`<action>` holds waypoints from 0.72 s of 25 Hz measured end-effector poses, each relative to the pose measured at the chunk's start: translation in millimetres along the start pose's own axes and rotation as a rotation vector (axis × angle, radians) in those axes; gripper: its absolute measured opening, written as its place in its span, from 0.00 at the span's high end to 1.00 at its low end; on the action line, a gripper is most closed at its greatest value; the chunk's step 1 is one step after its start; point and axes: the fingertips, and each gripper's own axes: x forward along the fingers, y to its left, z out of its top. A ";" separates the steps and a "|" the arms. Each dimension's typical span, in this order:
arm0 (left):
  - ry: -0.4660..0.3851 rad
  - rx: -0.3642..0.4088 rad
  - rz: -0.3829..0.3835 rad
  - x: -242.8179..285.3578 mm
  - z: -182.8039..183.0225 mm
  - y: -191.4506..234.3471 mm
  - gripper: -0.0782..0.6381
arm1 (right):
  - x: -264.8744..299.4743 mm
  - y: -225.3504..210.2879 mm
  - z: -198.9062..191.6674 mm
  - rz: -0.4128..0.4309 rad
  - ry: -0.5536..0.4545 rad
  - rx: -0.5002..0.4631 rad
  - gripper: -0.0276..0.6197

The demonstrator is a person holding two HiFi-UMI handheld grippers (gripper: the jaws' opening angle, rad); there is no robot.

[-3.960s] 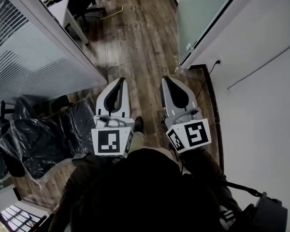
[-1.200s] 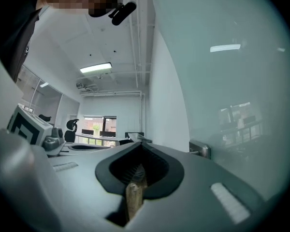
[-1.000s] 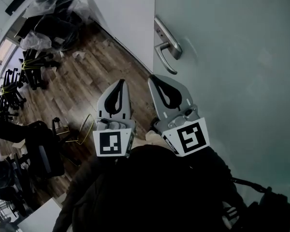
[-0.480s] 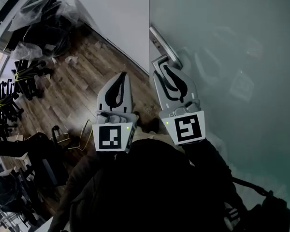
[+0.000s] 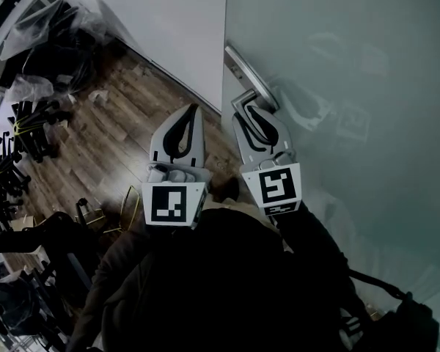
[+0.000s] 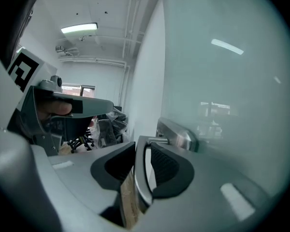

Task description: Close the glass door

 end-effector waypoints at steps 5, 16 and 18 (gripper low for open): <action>0.012 -0.017 0.018 -5.0 -5.9 2.5 0.90 | 2.4 -0.4 -4.0 0.048 0.048 0.043 0.85; -0.006 -0.049 0.114 -70.9 -22.2 6.0 0.90 | -9.2 36.8 -5.9 0.099 0.051 0.067 0.85; -0.009 -0.050 0.139 -92.4 -20.6 17.2 0.90 | -12.7 53.0 -3.7 0.112 0.051 0.059 0.85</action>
